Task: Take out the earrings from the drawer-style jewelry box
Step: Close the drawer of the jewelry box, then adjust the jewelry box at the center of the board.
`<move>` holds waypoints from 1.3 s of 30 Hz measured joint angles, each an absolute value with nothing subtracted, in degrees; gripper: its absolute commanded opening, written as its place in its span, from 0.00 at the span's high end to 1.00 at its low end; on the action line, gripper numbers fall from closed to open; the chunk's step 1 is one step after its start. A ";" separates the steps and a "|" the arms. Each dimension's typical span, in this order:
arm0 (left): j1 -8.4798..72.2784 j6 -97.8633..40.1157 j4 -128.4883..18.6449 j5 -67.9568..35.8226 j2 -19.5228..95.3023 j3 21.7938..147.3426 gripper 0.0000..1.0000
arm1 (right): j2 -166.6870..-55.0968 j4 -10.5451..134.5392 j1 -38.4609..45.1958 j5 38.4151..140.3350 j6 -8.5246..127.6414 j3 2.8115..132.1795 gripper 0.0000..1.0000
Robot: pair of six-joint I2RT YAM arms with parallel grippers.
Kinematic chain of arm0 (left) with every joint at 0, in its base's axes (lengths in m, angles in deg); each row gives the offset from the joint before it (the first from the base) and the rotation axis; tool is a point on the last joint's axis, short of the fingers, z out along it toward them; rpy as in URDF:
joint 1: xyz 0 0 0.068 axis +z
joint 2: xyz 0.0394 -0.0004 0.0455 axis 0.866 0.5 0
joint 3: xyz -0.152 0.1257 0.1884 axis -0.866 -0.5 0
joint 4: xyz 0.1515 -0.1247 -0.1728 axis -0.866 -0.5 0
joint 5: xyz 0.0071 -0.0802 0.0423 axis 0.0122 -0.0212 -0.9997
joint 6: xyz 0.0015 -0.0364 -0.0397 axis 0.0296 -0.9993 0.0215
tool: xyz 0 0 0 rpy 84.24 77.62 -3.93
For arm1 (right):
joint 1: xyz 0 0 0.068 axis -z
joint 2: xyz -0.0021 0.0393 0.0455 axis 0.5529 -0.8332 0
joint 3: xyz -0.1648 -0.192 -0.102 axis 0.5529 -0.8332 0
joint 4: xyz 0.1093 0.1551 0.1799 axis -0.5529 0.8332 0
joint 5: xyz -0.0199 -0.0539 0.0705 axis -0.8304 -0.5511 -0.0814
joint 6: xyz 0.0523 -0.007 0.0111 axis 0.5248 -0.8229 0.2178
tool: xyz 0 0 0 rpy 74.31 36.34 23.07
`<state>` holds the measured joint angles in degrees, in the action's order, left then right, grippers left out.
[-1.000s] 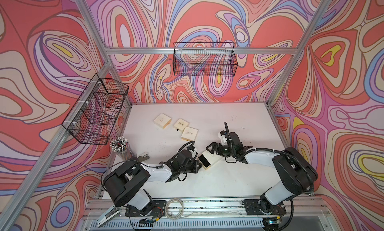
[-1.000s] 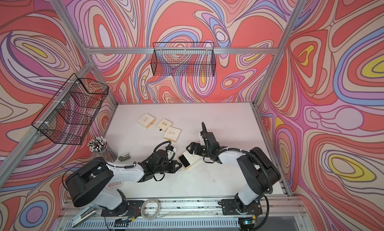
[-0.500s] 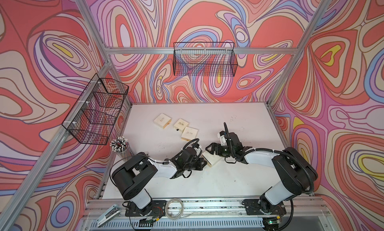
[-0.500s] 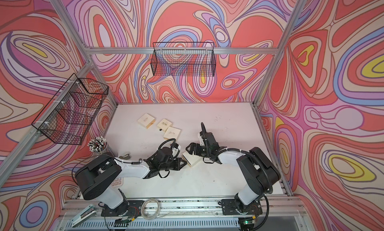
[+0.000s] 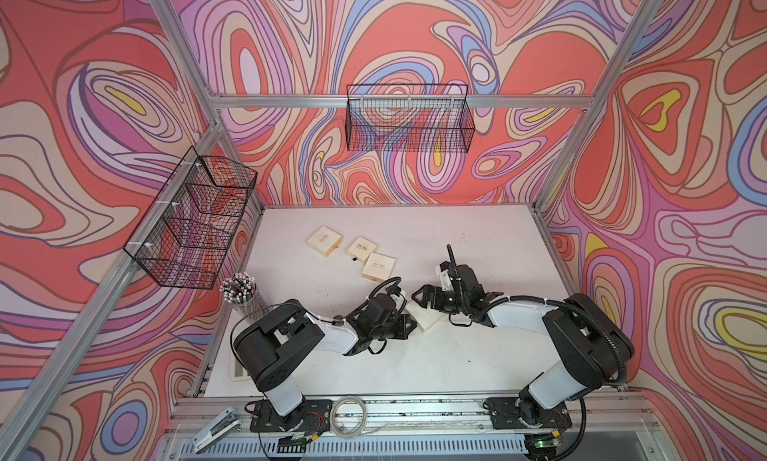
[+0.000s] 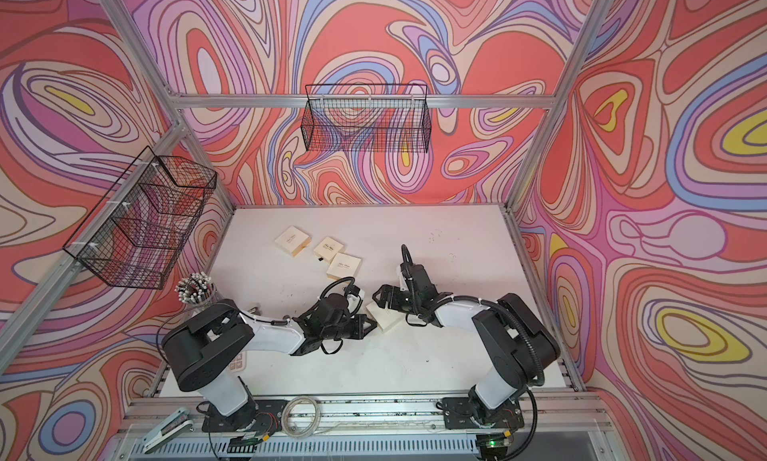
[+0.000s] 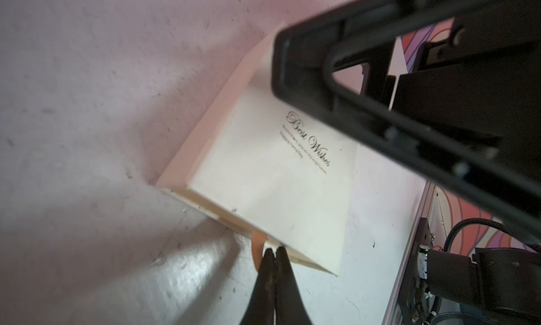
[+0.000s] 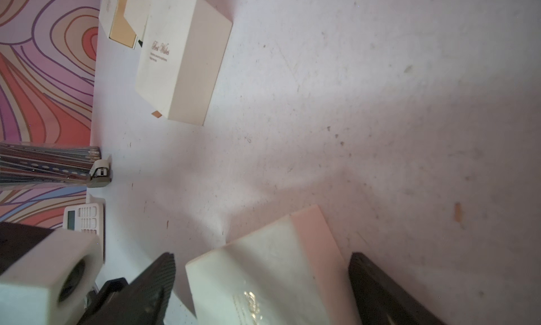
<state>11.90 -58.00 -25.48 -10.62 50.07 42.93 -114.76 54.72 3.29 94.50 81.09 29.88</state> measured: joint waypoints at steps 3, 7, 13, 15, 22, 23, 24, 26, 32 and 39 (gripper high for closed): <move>11.60 -57.98 -25.24 -11.32 46.21 40.54 1.00 | -113.20 57.71 2.96 90.98 81.72 30.58 0.03; 11.31 -57.54 -28.67 -13.38 37.40 37.07 1.00 | -106.36 62.06 2.74 84.64 83.25 31.17 0.09; 11.31 -54.07 -40.80 -19.28 26.36 38.73 1.00 | -92.31 65.95 2.59 79.90 85.99 29.35 0.45; 11.66 -52.67 -45.43 -20.57 26.03 41.88 1.00 | -88.99 68.07 2.04 78.85 86.99 27.74 0.64; 16.25 -48.62 -52.05 -19.35 34.36 54.75 1.00 | -84.27 75.26 -3.34 75.42 91.43 19.91 0.95; 16.91 -48.23 -52.49 -18.91 36.39 56.22 1.00 | -84.48 75.55 -4.04 75.07 92.04 19.23 0.95; 17.54 -47.86 -52.99 -18.34 38.82 57.75 1.00 | -85.03 75.61 -4.98 74.70 92.70 18.56 0.96; 18.57 -47.23 -54.00 -17.25 43.58 60.52 1.00 | -86.84 75.24 -6.48 74.13 93.72 17.81 0.98; 19.22 -46.05 -56.14 -13.16 53.59 65.18 1.00 | -94.93 71.79 -9.35 72.45 95.97 17.73 0.98; 18.87 -45.76 -56.19 -9.01 54.62 65.02 1.00 | -100.16 70.63 -9.54 69.54 96.48 19.60 0.97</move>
